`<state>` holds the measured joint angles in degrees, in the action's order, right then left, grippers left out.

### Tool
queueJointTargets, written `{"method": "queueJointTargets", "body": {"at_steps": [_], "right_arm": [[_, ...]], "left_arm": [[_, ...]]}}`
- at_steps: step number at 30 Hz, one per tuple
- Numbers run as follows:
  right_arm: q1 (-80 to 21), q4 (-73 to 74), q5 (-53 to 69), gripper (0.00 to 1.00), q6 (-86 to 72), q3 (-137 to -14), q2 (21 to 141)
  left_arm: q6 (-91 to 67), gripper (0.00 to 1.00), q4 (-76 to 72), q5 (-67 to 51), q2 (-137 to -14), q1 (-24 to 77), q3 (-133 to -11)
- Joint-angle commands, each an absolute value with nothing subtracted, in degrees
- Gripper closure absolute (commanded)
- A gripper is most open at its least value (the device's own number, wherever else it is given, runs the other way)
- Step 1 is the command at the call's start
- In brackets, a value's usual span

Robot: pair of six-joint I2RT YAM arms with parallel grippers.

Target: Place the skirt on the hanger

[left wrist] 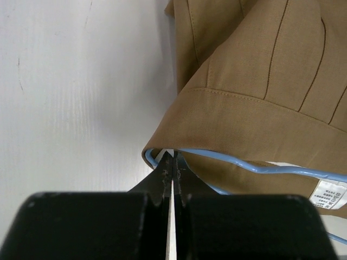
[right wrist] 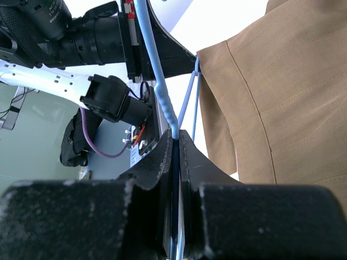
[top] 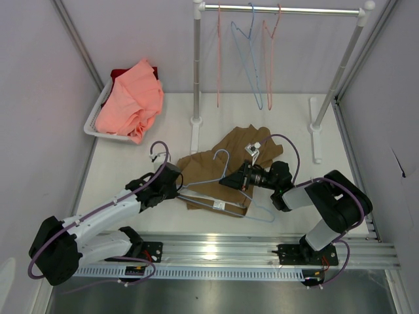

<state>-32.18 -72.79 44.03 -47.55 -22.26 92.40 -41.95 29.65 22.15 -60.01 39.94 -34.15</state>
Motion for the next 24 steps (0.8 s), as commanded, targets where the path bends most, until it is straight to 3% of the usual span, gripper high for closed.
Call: {"method": "queueJointTargets", "body": {"at_steps": [1, 24], "right_arm": [[-32.52, -80.76, 44.03, 1.0, -47.81, -24.96, 93.51], [-34.8, -87.89, 48.08, 1.0, -53.44, -28.39, 100.02]], "left_arm": [[-41.4, 1.0, 27.77, 19.7, -58.89, 40.17, -34.8], [-39.55, 1.0, 21.45, 9.67, -59.94, 41.48, -37.35]]}}
